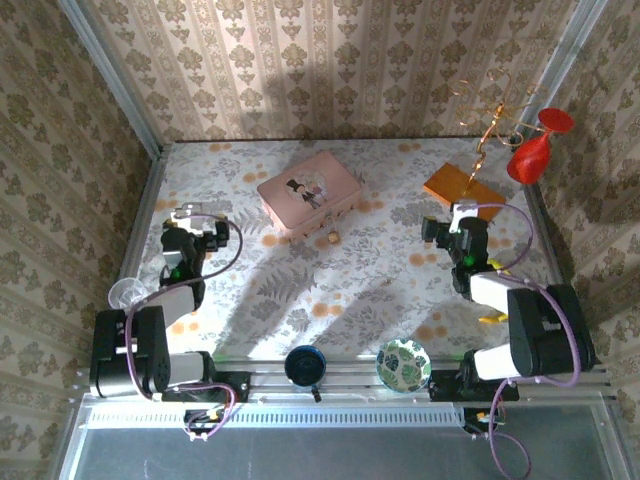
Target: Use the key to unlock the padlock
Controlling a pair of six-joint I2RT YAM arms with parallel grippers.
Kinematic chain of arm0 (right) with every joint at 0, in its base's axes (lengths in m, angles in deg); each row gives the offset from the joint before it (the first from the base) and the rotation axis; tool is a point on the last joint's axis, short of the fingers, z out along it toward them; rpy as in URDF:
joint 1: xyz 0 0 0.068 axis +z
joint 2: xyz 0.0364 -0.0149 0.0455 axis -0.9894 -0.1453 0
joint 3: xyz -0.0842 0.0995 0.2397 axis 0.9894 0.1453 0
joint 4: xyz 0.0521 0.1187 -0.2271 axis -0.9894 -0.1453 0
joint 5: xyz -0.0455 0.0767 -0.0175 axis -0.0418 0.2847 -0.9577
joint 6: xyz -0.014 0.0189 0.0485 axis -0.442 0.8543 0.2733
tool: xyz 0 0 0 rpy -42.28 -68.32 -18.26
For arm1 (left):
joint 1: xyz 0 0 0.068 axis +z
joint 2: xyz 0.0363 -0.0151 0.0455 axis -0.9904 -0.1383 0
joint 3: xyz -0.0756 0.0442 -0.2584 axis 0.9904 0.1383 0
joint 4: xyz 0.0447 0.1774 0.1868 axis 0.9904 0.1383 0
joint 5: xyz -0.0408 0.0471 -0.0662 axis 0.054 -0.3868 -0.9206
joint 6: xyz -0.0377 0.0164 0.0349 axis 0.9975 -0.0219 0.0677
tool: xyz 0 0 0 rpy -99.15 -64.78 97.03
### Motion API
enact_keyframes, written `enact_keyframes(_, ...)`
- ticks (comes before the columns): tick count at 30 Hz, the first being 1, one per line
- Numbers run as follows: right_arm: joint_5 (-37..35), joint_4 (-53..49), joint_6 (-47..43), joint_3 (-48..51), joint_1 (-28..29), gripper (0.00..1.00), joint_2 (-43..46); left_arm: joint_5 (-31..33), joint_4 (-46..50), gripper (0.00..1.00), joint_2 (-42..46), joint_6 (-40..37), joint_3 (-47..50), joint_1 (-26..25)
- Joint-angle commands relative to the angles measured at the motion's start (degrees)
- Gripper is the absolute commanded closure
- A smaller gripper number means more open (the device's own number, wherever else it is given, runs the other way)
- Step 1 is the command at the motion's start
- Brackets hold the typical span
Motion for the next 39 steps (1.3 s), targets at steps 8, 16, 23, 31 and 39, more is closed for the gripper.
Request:
enact_keyframes(8,-9.3,-51.25,15.75,-12.52,6.17,0.17,21.19,-0.6,23.27,0.0,16.84,18.26,-5.96,-4.19)
enact_keyframes(16,6.29,-66.46,21.57,-12.76,15.33,0.34,23.63,2.7,28.01,0.0,23.58,23.04,-5.96,-15.42)
enact_keyframes(23,14.67,-63.16,22.43,-12.03,19.88,0.42,16.52,2.26,24.26,0.0,19.95,26.69,-5.76,-22.41)
enact_keyframes(31,12.82,-59.62,21.53,-14.1,23.36,0.5,5.16,-0.12,22.37,0.0,13.79,29.12,-6.78,-24.94)
enact_keyframes(39,13.34,-57.15,17.14,-17.44,23.92,0.51,-3.78,0.01,21.1,0.0,13.05,29.01,-6.34,-25.01)
